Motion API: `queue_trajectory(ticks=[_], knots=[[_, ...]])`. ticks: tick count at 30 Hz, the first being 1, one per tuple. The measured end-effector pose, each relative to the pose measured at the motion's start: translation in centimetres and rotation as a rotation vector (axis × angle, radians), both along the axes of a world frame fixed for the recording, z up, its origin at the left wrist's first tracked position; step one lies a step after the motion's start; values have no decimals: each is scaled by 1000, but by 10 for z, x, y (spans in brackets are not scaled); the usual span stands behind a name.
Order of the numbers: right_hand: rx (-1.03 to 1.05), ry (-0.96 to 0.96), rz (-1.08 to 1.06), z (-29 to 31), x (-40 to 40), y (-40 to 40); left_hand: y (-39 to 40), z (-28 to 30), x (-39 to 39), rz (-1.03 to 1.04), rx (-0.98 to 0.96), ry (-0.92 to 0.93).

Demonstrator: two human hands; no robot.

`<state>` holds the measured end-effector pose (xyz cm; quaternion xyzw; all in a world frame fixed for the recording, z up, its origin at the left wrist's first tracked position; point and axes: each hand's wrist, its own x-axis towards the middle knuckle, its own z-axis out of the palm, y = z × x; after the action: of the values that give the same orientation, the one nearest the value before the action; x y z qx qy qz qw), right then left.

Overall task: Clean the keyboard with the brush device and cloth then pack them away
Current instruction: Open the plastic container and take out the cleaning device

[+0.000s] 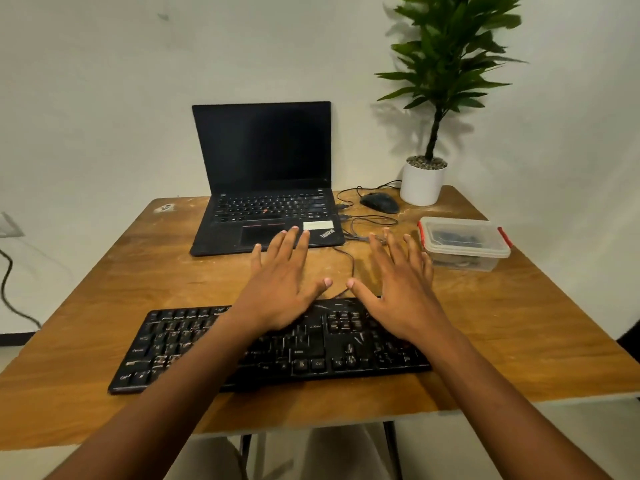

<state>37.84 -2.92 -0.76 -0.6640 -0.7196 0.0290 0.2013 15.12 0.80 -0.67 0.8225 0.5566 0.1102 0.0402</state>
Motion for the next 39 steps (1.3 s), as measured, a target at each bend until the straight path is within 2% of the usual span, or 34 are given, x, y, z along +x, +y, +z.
queue_trajectory(ticks=[8,15,22,32,35,39], knots=[[-9,3,-117,-3,76,20,40,6,92,-162,21,11],[22,-79,-195,-5,145,34,71,-1,171,-252,51,96],[-29,-108,-226,-19,186,45,91,-10,216,-341,33,126],[89,109,-259,2,223,62,114,2,228,-241,189,-3],[74,204,-308,8,230,68,122,8,234,-147,152,1],[29,218,-369,3,241,82,124,12,245,-16,86,34]])
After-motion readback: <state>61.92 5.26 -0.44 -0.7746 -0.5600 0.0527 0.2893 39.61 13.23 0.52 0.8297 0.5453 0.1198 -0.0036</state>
